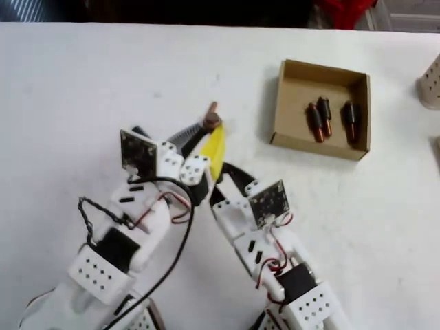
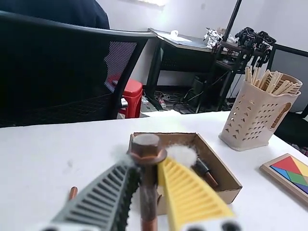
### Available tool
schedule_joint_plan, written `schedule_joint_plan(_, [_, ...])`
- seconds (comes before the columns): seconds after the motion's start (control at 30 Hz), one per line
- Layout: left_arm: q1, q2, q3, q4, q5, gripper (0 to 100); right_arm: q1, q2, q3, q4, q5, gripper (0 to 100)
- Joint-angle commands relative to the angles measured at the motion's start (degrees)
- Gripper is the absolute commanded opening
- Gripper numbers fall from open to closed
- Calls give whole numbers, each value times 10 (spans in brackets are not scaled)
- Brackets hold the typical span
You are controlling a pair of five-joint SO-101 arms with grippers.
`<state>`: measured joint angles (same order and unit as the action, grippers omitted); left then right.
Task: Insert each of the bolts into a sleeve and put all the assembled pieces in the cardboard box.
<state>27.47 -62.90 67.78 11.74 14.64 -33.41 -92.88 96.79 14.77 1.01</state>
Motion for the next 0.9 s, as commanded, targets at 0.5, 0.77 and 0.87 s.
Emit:
schedule_joint_plan(0.5, [-34, 6, 2, 40, 5, 23, 7, -13, 4, -5, 4, 15])
schedule_joint_plan(0.77, [-22, 6, 16, 40, 4, 23, 7, -13, 4, -5, 4, 15])
schedule_joint_plan(0.87, [-15, 6, 16, 42, 4, 23, 7, -13, 4, -5, 4, 15])
